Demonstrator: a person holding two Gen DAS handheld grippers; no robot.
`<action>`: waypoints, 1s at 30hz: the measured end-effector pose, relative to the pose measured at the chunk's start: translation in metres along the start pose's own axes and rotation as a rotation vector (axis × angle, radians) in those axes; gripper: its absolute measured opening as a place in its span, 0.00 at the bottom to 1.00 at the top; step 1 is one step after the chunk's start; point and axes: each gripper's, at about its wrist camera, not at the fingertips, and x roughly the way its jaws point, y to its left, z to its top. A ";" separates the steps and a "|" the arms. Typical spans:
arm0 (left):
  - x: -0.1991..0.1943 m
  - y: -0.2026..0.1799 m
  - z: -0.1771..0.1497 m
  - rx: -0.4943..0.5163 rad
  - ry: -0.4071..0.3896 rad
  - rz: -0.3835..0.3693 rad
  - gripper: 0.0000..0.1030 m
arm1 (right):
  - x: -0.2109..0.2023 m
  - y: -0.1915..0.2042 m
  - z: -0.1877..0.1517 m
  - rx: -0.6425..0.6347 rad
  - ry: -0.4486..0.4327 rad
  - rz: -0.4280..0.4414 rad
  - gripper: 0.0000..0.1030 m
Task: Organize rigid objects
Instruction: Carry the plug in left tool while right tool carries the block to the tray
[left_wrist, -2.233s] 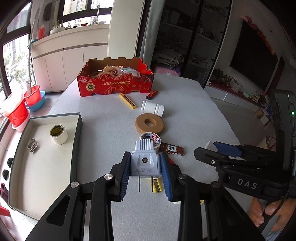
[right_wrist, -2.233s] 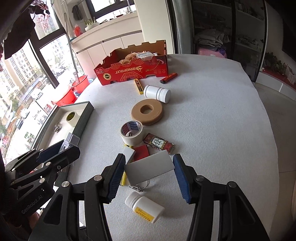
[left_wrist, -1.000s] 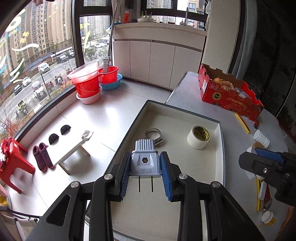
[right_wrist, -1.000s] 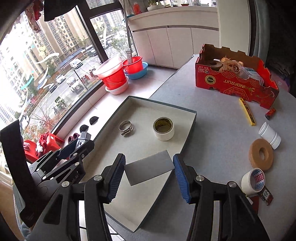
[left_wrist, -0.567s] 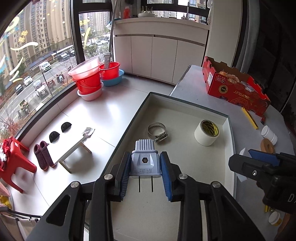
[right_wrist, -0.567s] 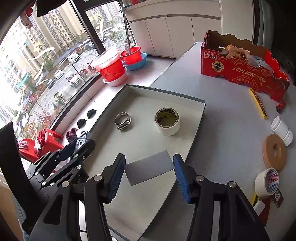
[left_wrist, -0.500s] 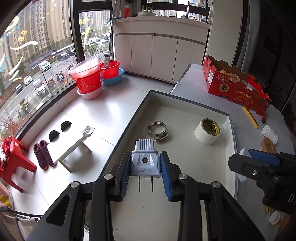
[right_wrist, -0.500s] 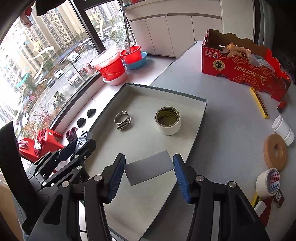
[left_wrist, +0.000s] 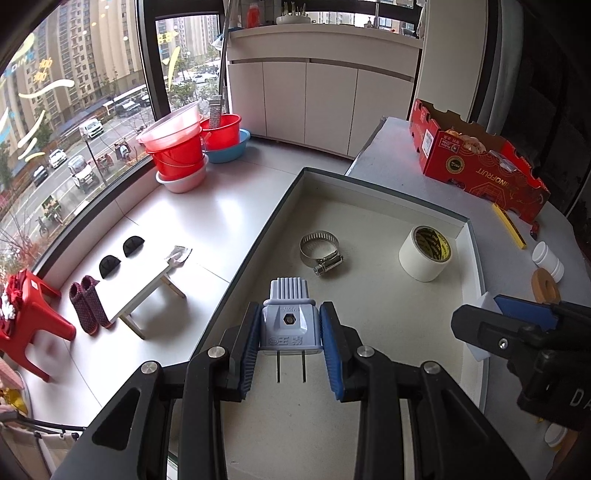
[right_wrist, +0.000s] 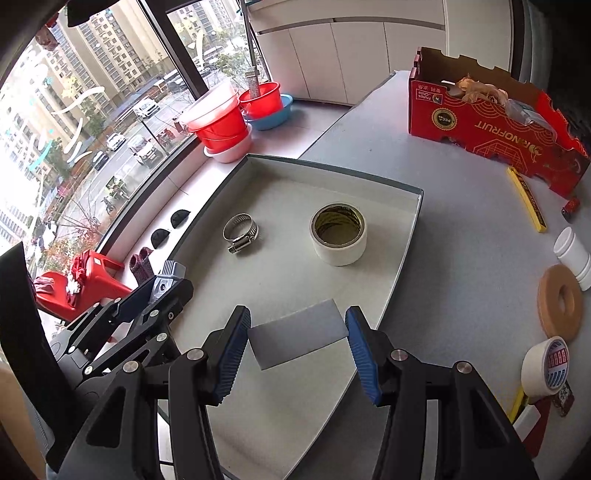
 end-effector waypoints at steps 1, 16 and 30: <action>0.001 0.000 0.000 0.003 0.001 0.005 0.34 | 0.001 0.000 0.000 0.000 0.002 0.000 0.53; 0.013 0.001 -0.003 0.000 0.033 0.011 0.33 | 0.014 0.004 -0.001 -0.022 0.026 -0.018 0.53; 0.027 0.000 -0.013 0.010 0.073 0.012 0.34 | 0.030 0.004 -0.007 -0.056 0.057 -0.057 0.53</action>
